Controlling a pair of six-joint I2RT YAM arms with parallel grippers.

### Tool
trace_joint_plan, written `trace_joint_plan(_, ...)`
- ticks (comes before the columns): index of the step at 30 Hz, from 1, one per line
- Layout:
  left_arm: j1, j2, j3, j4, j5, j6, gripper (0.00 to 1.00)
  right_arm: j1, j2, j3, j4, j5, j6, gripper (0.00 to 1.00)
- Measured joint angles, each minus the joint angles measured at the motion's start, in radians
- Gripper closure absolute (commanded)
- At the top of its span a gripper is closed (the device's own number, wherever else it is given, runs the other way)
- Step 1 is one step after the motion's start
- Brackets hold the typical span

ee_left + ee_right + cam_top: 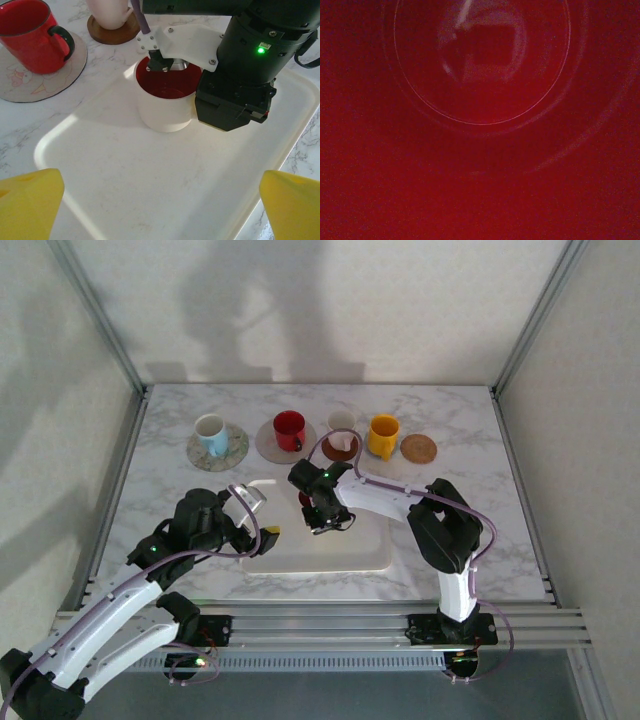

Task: Place the cup by the coaster

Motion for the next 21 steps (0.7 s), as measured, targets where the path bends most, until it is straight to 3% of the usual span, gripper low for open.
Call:
trace_joint_plan(3, 0.000, 0.000, 0.005, -0.001, 0.000, 0.000, 0.00, 0.000, -0.015, 0.002, -0.016, 0.002, 0.000, 1.00)
trace_joint_plan(21, 0.000, 0.050, 0.124, 0.058, 0.009, -0.008, 0.00, 0.000, -0.249, 0.066, -0.129, 0.080, -0.019, 1.00)
